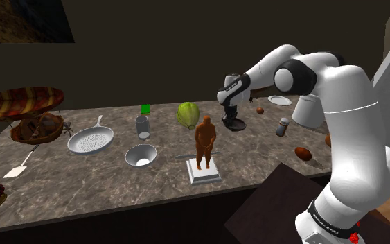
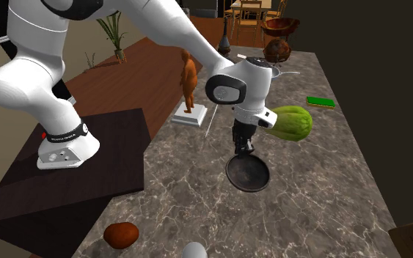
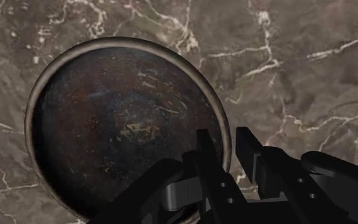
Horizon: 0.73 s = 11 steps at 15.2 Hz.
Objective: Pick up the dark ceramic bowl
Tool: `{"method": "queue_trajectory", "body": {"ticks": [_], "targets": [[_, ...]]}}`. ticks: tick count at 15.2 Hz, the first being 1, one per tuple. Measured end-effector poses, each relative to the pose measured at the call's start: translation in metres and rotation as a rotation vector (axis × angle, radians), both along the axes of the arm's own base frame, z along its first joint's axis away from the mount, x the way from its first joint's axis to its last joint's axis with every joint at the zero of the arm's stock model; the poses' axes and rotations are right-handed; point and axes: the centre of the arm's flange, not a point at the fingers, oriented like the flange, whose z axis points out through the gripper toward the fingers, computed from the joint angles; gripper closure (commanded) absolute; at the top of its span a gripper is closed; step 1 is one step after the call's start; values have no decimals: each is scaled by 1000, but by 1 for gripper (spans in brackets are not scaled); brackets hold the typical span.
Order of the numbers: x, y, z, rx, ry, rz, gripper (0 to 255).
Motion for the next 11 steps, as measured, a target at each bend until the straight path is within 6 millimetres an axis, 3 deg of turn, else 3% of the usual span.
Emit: {"method": "queue_trajectory", "body": {"ticks": [11], "targets": [[0, -1, 56, 0, 0, 0, 255]]}}
